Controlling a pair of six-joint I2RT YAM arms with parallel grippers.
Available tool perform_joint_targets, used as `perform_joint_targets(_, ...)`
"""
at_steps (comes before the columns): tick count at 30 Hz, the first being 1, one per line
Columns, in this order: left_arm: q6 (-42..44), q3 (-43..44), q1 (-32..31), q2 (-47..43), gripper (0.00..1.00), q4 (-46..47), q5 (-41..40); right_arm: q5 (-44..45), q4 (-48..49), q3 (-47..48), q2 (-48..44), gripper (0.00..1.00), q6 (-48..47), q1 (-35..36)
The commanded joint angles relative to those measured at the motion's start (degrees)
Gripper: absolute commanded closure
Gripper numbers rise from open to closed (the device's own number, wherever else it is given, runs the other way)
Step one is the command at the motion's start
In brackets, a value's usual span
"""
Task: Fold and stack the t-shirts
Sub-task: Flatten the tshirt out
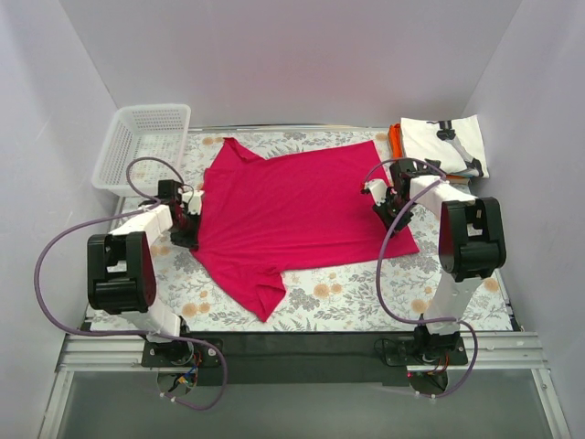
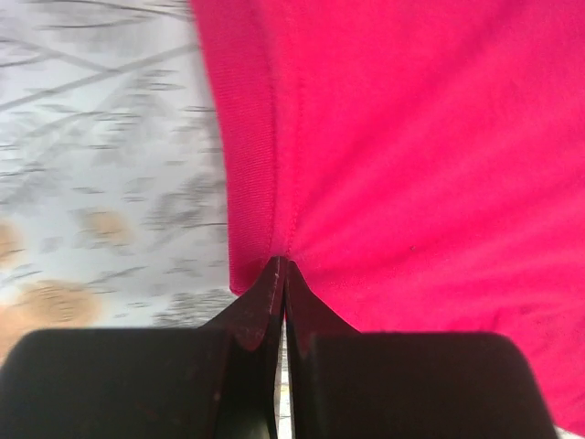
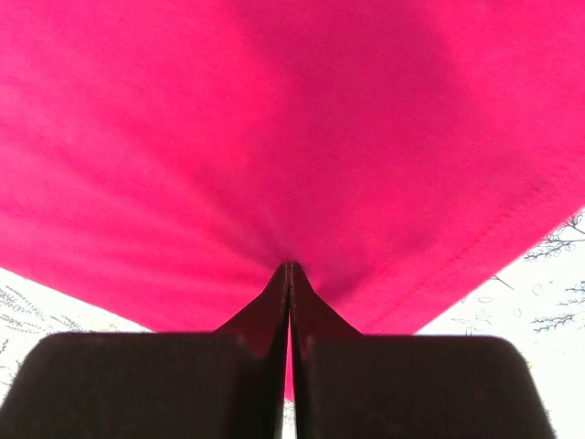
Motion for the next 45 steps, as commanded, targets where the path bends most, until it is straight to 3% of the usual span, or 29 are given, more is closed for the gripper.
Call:
perform_joint_targets(1, 4.7, 2.9, 5.0, 3.3, 1.0, -0.1, -8.2, 0.3, -2.0, -3.2, 1.4, 0.99, -0.6, 1.4)
perform_joint_targets(5, 6.0, 9.7, 5.8, 6.2, 0.99, -1.6, -4.1, -3.7, -2.6, -2.7, 0.5, 0.99, 0.0, 3.7)
perform_joint_targets(8, 7.0, 15.8, 5.8, 5.7, 0.87, -7.0, 3.8, -7.1, -4.0, -0.9, -0.4, 0.96, 0.5, 5.4)
perform_joint_targets(11, 8.8, 19.4, 4.6, -0.1, 0.74, -10.3, 14.8, -8.9, -5.2, 0.8, -2.5, 0.91, 1.5, 6.6)
perform_joint_targets(14, 10.8, 18.4, 0.4, -7.7, 0.71, -13.6, 18.5, -8.6, -6.7, 2.5, -4.0, 0.9, 2.2, 6.6)
perform_joint_targets(17, 9.2, 14.3, -13.3, -13.2, 0.7, -14.8, 14.8, -6.9, -7.4, 3.3, -4.8, 0.89, 2.3, 6.6)
perform_joint_targets(20, 6.5, 8.8, -23.1, -14.4, 0.68, -14.2, 10.4, -5.1, -7.5, 3.2, -4.7, 0.9, 2.3, 6.3)
perform_joint_targets(29, 3.1, 1.5, -40.9, -13.1, 0.66, -9.3, 2.0, -0.3, -7.7, 4.5, -1.1, 0.92, 1.2, 2.1)
perform_joint_targets(45, 7.1, 0.2, -49.4, -5.4, 0.62, -2.8, -6.8, -1.6, -8.6, 5.1, -0.9, 0.92, 0.6, -0.3)
